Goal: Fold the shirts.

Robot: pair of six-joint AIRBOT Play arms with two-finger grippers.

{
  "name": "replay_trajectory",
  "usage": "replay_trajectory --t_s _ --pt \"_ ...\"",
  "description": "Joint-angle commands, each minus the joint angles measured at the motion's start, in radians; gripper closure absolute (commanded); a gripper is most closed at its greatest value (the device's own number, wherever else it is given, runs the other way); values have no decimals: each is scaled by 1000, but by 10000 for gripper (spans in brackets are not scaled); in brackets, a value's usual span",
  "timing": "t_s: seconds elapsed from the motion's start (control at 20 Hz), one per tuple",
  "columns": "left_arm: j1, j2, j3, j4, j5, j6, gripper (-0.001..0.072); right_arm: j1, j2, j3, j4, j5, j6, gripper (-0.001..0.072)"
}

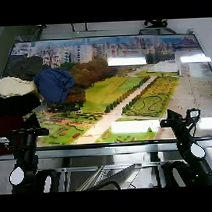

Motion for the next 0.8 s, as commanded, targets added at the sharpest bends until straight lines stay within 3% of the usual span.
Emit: replay_trajectory --t_s 0.0,0.65,0.7,0.75 --pt "0 0 0 0 0 0 693 1 0 -2 0 0 0 696" --pt "0 0 -1 0 0 0 692 1 0 -3 0 4 1 696" --pt "0 0 -1 -13 -4 -15 692 1 0 1 4 4 3 695" --pt "0 1 9 -113 -39 -140 692 2 0 12 3 21 24 696"
